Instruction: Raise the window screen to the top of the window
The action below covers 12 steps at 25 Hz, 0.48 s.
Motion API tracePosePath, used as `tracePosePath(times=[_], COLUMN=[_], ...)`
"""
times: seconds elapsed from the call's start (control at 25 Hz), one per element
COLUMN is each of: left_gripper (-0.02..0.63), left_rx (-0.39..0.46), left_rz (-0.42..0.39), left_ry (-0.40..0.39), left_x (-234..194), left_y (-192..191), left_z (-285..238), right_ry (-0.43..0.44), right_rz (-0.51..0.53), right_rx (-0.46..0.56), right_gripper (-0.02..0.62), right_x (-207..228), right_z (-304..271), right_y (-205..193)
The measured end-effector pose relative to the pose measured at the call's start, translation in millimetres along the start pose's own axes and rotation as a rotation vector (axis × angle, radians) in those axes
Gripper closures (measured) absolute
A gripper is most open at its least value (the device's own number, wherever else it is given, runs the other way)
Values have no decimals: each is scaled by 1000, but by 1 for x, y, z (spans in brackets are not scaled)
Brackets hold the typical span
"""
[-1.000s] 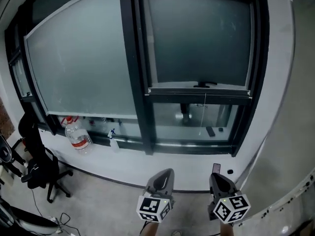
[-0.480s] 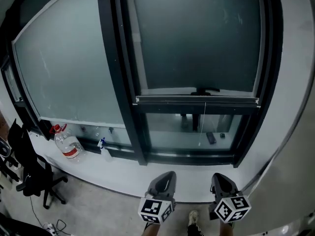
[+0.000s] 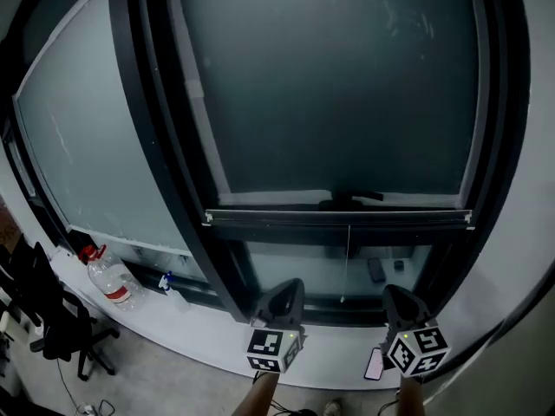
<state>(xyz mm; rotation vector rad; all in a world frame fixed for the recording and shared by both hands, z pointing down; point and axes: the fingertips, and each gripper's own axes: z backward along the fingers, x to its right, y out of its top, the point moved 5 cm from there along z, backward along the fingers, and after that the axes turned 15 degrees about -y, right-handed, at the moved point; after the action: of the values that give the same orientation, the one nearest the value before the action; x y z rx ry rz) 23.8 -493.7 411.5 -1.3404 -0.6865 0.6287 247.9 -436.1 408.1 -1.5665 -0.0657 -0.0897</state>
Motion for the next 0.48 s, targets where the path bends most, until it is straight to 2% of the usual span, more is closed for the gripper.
tracePosePath(times=[0.12, 0.2, 0.24, 0.28, 0.32, 0.48], left_gripper=[603, 600, 574, 518, 499, 499], left_rx=[-42, -100, -145, -196, -248, -477], left_rz=[-105, -210, -264, -320, -380, -630], left_ry=[-1, -27, -49, -72, -93, -147], left_x=[-20, -34, -41, -48, -56, -90], left_y=[3, 5, 4, 3, 1, -3], left_z=[-32, -53, -64, -74, -84, -111], right_ry=[26, 47, 46, 41, 34, 33], right_rz=[153, 328, 424, 516, 605, 991], right_rx=[-23, -35, -37, -37, -34, -31], right_gripper=[589, 588, 582, 558, 531, 525], right_x=[3, 2, 2, 3, 6, 20], right_z=[-42, -67, -79, -89, -100, -141], right_y=[4, 8, 12, 17, 23, 42])
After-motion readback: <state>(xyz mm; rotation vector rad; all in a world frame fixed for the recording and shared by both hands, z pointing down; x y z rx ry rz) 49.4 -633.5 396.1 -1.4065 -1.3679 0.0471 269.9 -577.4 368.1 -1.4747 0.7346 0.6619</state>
